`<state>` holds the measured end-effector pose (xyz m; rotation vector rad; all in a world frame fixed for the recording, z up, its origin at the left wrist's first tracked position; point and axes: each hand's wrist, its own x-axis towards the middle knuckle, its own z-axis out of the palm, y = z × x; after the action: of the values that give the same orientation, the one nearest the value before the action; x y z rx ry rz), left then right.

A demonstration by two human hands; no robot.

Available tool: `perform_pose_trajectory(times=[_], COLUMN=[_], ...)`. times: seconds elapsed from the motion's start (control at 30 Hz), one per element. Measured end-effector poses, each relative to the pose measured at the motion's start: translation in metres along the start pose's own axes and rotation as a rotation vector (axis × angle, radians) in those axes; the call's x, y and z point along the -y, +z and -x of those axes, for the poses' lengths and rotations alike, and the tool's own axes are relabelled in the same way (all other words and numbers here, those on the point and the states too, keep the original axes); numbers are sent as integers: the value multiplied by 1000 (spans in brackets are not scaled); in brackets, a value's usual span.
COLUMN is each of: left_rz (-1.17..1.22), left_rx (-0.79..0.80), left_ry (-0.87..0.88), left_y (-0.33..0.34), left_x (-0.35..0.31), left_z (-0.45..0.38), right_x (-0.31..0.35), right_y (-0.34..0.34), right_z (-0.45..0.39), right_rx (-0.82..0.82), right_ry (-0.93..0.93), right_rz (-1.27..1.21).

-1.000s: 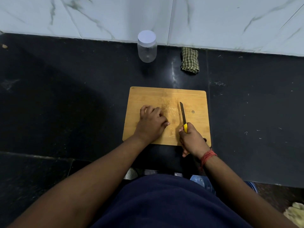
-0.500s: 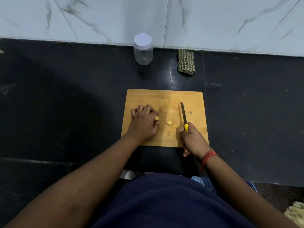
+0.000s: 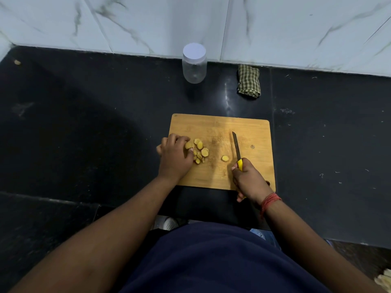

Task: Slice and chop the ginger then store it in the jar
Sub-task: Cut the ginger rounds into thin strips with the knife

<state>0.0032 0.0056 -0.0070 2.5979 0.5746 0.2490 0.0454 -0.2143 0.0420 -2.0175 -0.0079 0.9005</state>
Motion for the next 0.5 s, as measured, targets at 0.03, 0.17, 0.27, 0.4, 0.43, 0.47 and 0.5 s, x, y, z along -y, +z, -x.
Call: perform_pose_trajectory(times=[0.03, 0.17, 0.27, 0.4, 0.43, 0.47, 0.5], left_rz=[-7, -17, -44, -125, -130, -132, -132], left_rx=[8, 30, 22, 38, 40, 42, 44], left_ry=[-9, 53, 162, 271, 292, 307, 316], left_y=[0, -2, -1, 0, 1, 1, 1], left_x=[1, 1, 2, 4, 4, 3, 2], left_z=[0, 4, 9, 15, 16, 17, 17], right_x=[0, 1, 0, 0, -1, -1, -1], right_y=[1, 2, 2, 3, 3, 3, 3], right_z=[0, 0, 0, 1, 1, 1, 1], right_rx=[1, 6, 9, 11, 10, 9, 9], right_ry=[-2, -9, -11, -10, -9, -9, -8], right_rz=[-3, 0, 0, 10, 18, 24, 26])
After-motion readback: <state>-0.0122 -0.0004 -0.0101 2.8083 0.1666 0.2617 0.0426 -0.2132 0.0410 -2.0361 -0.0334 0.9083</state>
